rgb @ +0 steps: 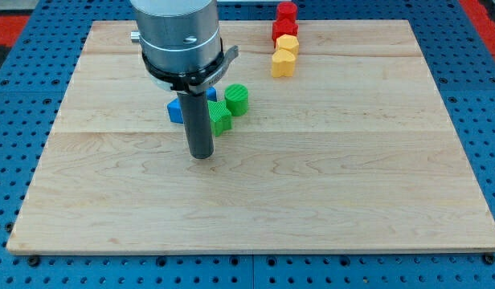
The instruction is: Slide your arm to the right side of the yellow heart
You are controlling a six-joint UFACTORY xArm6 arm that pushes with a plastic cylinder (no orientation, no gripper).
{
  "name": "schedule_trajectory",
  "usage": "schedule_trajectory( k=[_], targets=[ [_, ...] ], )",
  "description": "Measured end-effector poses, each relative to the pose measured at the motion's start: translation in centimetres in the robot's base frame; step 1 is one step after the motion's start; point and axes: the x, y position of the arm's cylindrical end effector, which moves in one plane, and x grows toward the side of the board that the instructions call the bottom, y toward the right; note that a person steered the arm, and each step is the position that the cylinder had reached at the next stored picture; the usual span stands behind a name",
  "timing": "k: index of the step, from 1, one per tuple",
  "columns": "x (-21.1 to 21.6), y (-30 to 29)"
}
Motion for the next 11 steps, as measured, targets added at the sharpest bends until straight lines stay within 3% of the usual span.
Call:
schedule_trajectory(
  k=[1, 2, 3, 4, 5, 7, 9, 11],
  targets=[
    [-0.3, 11.1],
    [-5.5, 15.3],
    [-13.3, 20.9],
    [-22.9, 22.4],
    [-28.8, 22.2],
    [-29.0, 21.6],
    [-26.5, 22.4],
    [-22.8, 16.4]
  ],
)
